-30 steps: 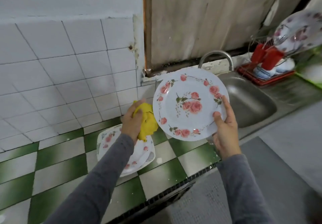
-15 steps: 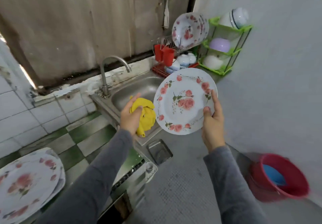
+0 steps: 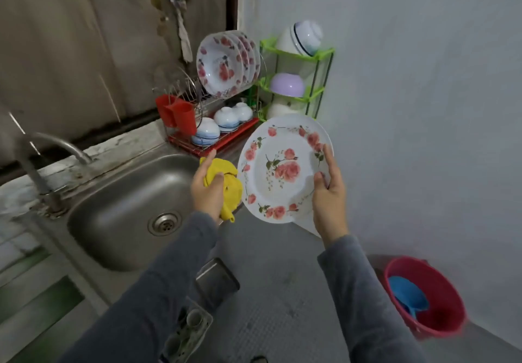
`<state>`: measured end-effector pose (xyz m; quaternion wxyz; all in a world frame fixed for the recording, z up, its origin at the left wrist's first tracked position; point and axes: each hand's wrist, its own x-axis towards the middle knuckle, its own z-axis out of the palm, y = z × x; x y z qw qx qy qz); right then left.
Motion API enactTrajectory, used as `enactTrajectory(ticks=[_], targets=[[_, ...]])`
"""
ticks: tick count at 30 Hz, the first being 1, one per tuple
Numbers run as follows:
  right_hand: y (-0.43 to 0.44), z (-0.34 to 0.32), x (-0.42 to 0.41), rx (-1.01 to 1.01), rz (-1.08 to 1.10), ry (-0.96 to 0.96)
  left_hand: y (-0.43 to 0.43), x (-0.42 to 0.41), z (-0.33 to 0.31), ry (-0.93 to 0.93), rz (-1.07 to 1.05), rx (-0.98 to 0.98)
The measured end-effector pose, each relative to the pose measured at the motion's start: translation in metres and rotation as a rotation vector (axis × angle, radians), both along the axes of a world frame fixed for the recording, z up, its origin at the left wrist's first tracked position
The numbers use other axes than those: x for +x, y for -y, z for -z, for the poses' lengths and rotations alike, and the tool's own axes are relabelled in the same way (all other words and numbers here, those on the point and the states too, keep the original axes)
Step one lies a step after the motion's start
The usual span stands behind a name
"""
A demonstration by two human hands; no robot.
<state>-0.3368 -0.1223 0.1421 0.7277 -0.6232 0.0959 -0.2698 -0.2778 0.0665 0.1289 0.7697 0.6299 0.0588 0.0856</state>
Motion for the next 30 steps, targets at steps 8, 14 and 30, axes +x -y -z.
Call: enactTrajectory(ticks=[8,14,30], targets=[[0.064,-0.026,0.136,-0.120,-0.054,0.059,0.069,0.139,-0.013,0.044,-0.116,0.054],[0.093,-0.040,0.228,-0.205,-0.120,0.114,0.103,0.203,-0.048,0.090,-0.232,0.080],[0.100,-0.097,0.434,-0.400,-0.395,0.386,0.124,0.337,-0.091,0.155,-0.680,0.127]])
